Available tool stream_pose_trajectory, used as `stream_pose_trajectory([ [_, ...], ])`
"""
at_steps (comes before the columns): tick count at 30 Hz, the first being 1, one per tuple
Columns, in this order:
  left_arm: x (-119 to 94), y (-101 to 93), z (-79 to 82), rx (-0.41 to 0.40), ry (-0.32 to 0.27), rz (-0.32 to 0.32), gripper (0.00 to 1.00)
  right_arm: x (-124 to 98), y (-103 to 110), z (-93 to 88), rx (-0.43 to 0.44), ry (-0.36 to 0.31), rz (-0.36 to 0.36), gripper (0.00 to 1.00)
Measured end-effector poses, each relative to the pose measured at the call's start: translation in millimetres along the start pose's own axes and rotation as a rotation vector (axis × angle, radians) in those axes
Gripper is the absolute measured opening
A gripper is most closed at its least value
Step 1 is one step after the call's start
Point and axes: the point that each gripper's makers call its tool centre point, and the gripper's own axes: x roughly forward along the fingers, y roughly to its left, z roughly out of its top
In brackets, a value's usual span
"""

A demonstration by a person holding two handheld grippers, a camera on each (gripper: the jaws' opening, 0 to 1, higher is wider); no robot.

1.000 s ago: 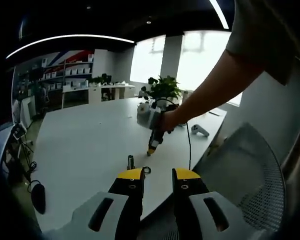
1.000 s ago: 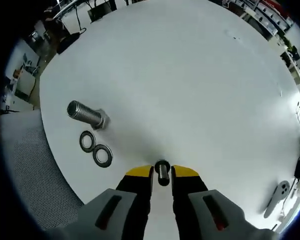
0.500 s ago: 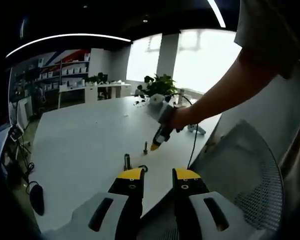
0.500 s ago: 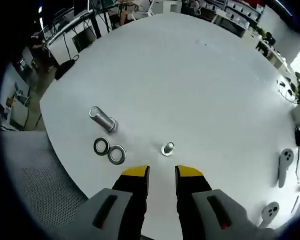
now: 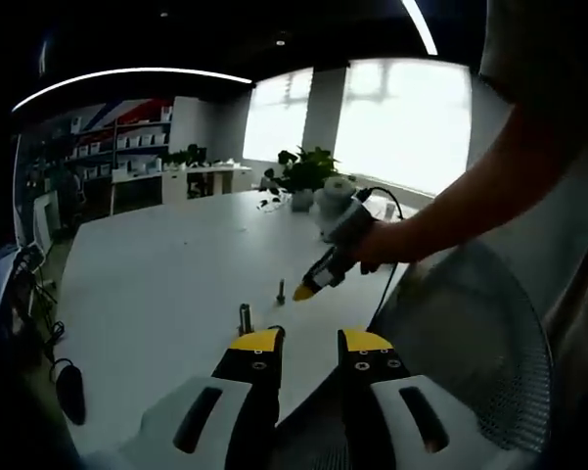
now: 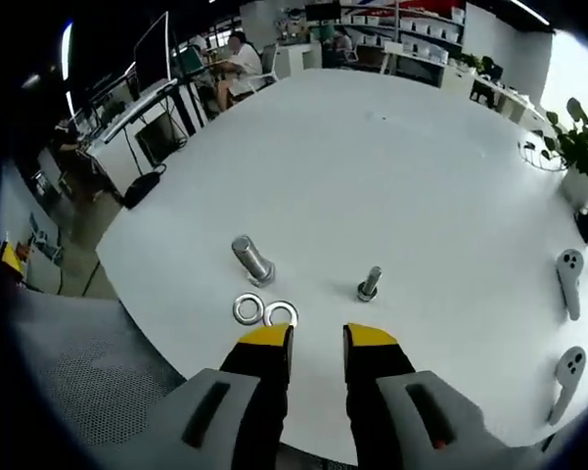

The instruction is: Place the washer onto the threaded stud by aligning its center hole with the stud, sliding it down to the base, and recovering from edge contact or off-axis alignment until the washer reaches the visible bottom stop.

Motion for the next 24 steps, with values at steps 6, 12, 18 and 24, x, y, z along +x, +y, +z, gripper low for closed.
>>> stream_pose_trajectory([
  [6, -0.2, -0.6, 0.3, 0.002, -0.003, -0.003, 0.20, 1.5, -0.1, -2.5, 0.000, -0.001, -0.003, 0.23],
  [12, -0.7, 0.8, 1.0, 0.002, -0.009, 0.003, 0.21, 2.1, -7.7, -6.0, 0.007, 0.006, -0.021, 0.22],
  [18, -1.1, 1.3, 3.8, 0.006, -0.023, 0.008, 0.21, 3.1, -8.9, -9.5, -0.004, 0.015, -0.025, 0.22],
  [24, -1.6, 4.6, 4.2, -0.003, -0.027, 0.024, 0.21, 2.7, -18.1, -12.3, -0.016, 0.022, -0.021, 0.22],
])
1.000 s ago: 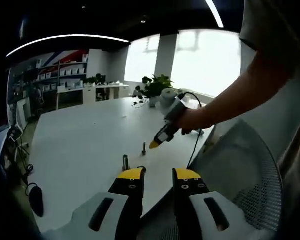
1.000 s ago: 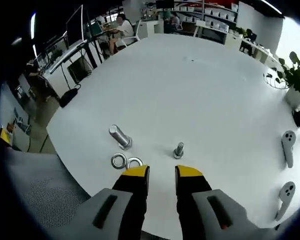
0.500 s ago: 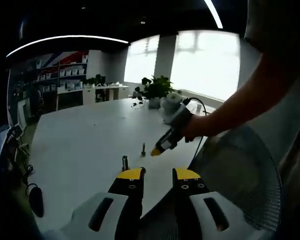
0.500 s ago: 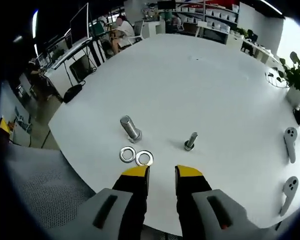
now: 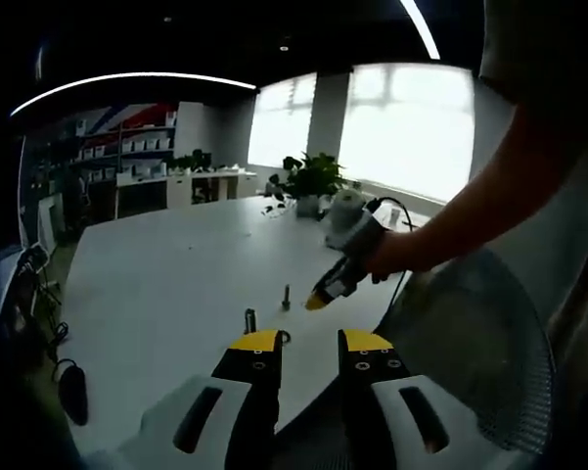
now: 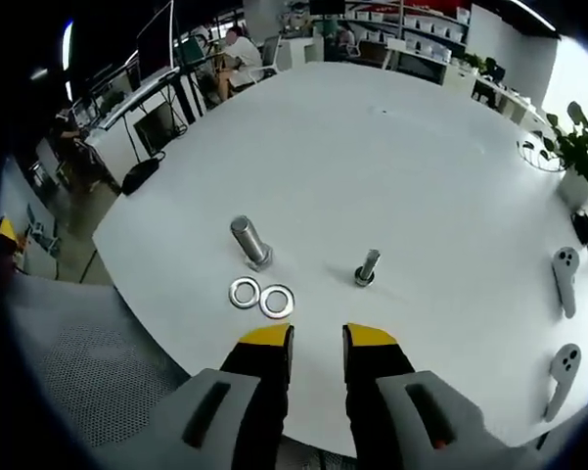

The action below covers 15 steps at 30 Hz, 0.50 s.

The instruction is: Place the washer onto the threaded stud by aligning its center hole with the stud, sliding it down to the base, and recovering from edge contact or off-axis alignment until the washer reaches the visible bottom stop.

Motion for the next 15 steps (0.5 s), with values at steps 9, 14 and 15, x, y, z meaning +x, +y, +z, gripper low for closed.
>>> stream_pose_trajectory([
  [9, 0.1, 8.5, -1.1, -0.024, 0.006, 0.045, 0.21, -32.1, -11.9, -3.3, -0.052, -0.038, 0.035, 0.22],
  [14, 0.9, 13.2, -3.7, -0.031, 0.022, 0.071, 0.20, -58.3, -12.3, -9.3, -0.061, -0.077, 0.073, 0.23],
  [15, 1.0, 13.2, -4.0, -0.029, 0.023, 0.072, 0.20, -62.0, -12.2, -10.7, -0.062, -0.082, 0.086, 0.23],
])
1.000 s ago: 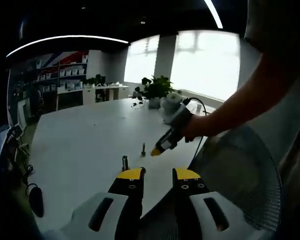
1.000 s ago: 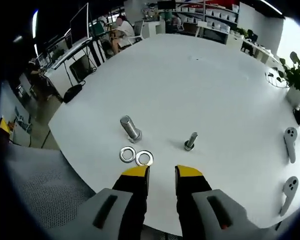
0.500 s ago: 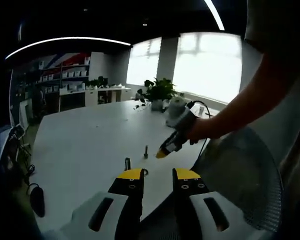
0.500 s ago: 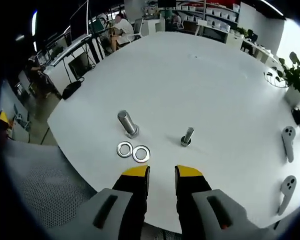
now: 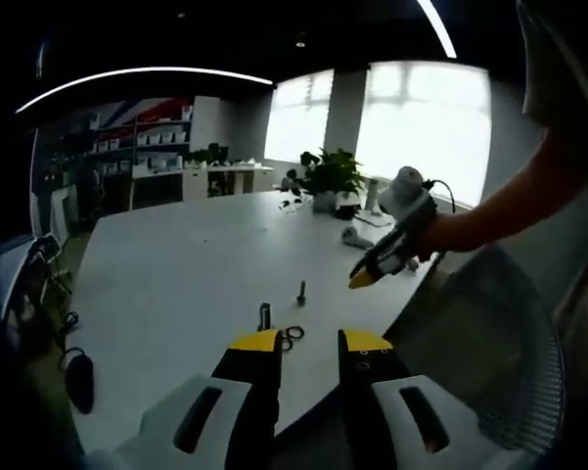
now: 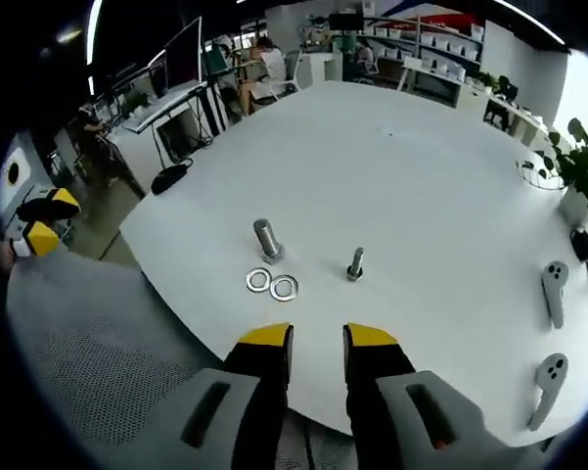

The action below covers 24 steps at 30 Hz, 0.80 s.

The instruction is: Place the washer onto the threaded stud by aligning its center hole with the stud, sliding it down to the base, and recovering from edge contact or off-axis alignment until the washer reaches the visible bottom stop.

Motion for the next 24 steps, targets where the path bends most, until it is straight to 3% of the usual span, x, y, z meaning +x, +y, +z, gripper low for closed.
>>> stream_pose_trajectory([
  [4, 0.7, 2.5, -3.4, -0.007, 0.017, 0.012, 0.20, -19.8, 0.5, -8.9, -0.023, -0.006, 0.043, 0.23],
  [7, 0.9, 2.9, -4.8, -0.006, 0.026, 0.015, 0.21, -34.8, 13.7, -11.9, 0.032, -0.038, 0.107, 0.23],
  [11, 0.3, 4.6, -5.6, -0.006, 0.029, 0.025, 0.21, -48.4, 21.3, -21.1, -0.065, -0.028, 0.124, 0.23],
  [13, 0.6, 4.7, -7.1, -0.007, 0.037, 0.026, 0.21, -51.1, 22.3, -22.3, -0.076, -0.045, 0.128, 0.23],
  [16, 0.7, 5.4, -9.3, -0.010, 0.049, 0.030, 0.22, -54.4, 37.0, -24.2, -0.007, -0.082, 0.181, 0.23],
  [24, 0.1, 6.9, -10.1, -0.015, 0.056, 0.038, 0.22, -59.6, 44.5, -17.4, -0.091, -0.163, 0.172, 0.24],
])
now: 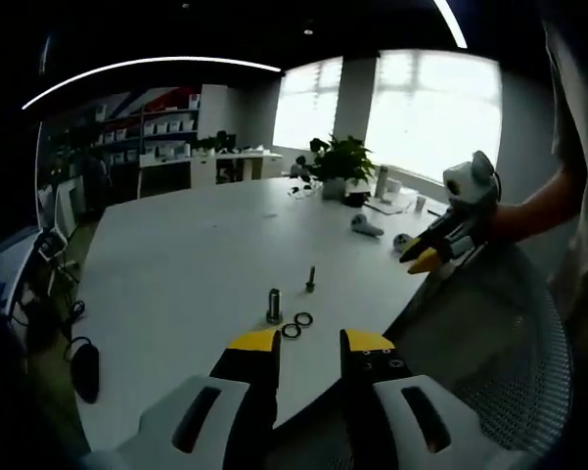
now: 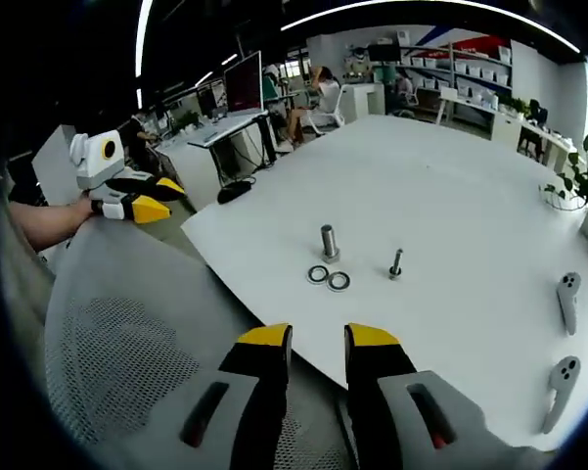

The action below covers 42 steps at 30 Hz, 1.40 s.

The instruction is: Place the washer onto the threaded stud by aligning its center hole with the stud, sliding it down to the base, and recovering from edge contact or off-axis alignment until the washer reaches the visible bottom stop.

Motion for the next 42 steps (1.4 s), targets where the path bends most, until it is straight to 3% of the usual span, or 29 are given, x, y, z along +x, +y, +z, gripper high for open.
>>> stream_pose_trajectory([
  [5, -0.9, 1.9, 2.6, -0.003, -0.015, 0.012, 0.22, 1.4, -1.8, 3.8, 0.014, -0.031, 0.014, 0.24],
  [7, -1.0, 2.8, 3.9, -0.004, -0.022, 0.020, 0.22, 3.6, 0.1, -0.7, 0.010, -0.010, 0.026, 0.24],
  [13, 1.2, 2.6, -3.0, -0.012, 0.014, 0.013, 0.24, 4.8, 5.2, 2.0, -0.008, -0.016, 0.051, 0.24],
  [18, 1.2, 4.7, -1.6, -0.022, 0.010, 0.024, 0.27, 1.8, 2.3, 5.3, 0.016, -0.045, 0.052, 0.25],
  [22, 1.2, 17.6, 1.8, -0.156, 0.001, 0.065, 0.37, -1.7, 2.2, 7.9, 0.019, -0.073, 0.050, 0.25],
  [26, -3.5, 29.7, 7.0, -0.165, -0.040, 0.118, 0.35, -4.8, -0.8, 12.9, 0.020, -0.094, 0.033, 0.25],
  [32, -5.8, 33.6, 6.9, -0.152, -0.053, 0.135, 0.35, -4.2, -1.0, 6.9, -0.022, -0.050, 0.000, 0.25],
  [42, -3.5, 31.7, 2.1, -0.157, -0.033, 0.120, 0.34, 3.3, 5.8, -2.1, 0.001, -0.025, 0.053, 0.25],
])
